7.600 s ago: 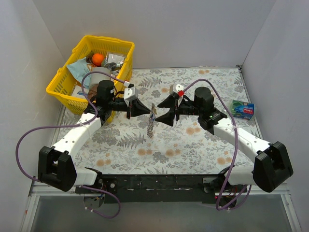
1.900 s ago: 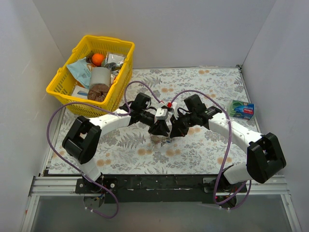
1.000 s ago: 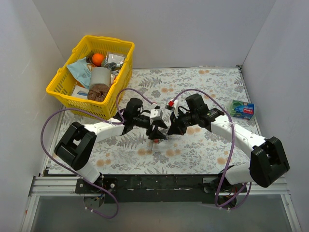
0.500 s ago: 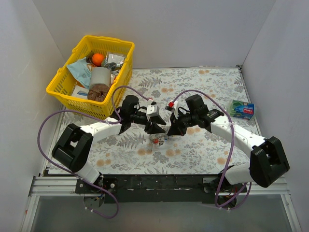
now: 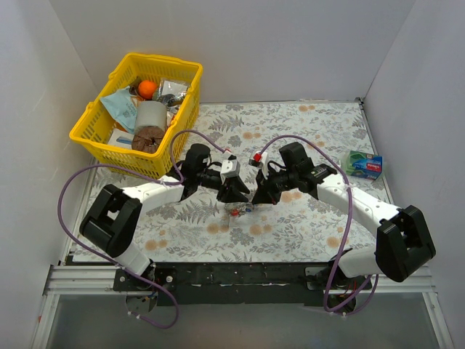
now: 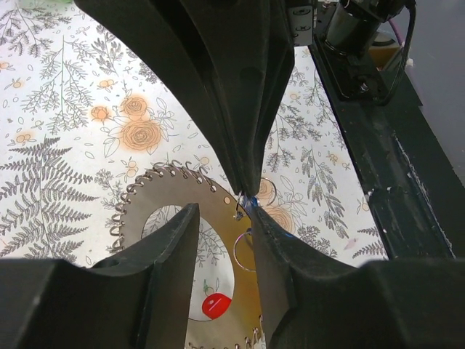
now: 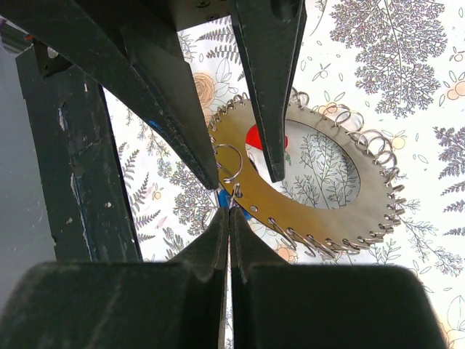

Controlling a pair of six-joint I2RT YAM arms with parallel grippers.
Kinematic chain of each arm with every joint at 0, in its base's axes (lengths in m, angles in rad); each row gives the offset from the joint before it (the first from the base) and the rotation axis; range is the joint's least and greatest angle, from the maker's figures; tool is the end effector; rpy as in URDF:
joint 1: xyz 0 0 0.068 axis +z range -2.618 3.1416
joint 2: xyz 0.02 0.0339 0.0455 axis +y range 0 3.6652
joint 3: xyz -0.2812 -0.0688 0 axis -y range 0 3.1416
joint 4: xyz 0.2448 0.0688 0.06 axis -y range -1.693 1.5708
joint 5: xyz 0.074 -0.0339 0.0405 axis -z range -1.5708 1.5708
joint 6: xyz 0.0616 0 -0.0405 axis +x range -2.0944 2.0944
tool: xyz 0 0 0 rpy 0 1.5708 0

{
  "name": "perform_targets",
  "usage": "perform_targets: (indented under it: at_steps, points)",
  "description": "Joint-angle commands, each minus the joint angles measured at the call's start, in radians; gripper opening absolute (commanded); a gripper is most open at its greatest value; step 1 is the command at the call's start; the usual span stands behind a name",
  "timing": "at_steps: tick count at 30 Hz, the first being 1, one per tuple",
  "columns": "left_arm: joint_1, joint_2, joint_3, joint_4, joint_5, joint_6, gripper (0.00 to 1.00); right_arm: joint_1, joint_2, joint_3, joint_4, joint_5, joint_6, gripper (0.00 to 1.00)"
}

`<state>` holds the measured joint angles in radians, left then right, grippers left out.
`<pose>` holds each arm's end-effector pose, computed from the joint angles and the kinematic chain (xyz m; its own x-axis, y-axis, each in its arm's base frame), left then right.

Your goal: Put the keys on the keyring

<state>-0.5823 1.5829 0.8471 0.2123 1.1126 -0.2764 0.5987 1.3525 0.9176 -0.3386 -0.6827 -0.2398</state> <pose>0.2476 -0.2292 0.2242 -0.6451 0.2802 -0.7108 0.7442 0.0195 -0.6677 0.2206 0.1975 0.2542 -0.3682 -0.4743 -0.7997 -0.9240 0.2820 0.2582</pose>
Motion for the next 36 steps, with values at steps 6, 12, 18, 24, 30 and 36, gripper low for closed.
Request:
perform_targets:
  at_steps: [6,12,18,24,30,36]
  points:
    - [0.001,0.025,0.049,-0.014,0.044,0.019,0.29,0.003,-0.001,0.021,0.027,-0.028,-0.012,0.01]
    - [-0.005,0.048,0.07,-0.022,0.052,0.013,0.26,0.003,0.002,0.021,0.029,-0.028,-0.012,0.01]
    - [-0.01,0.055,0.078,-0.033,0.055,0.023,0.23,0.003,0.0,0.021,0.029,-0.028,-0.013,0.01]
    - [-0.019,0.061,0.086,-0.057,0.059,0.037,0.24,0.003,0.002,0.023,0.027,-0.028,-0.015,0.01]
    - [-0.03,0.072,0.099,-0.071,0.062,0.043,0.14,0.003,0.0,0.021,0.03,-0.028,-0.013,0.01]
    - [-0.028,0.071,0.107,-0.108,0.066,0.062,0.0,0.003,-0.009,0.02,0.041,-0.017,-0.01,0.01]
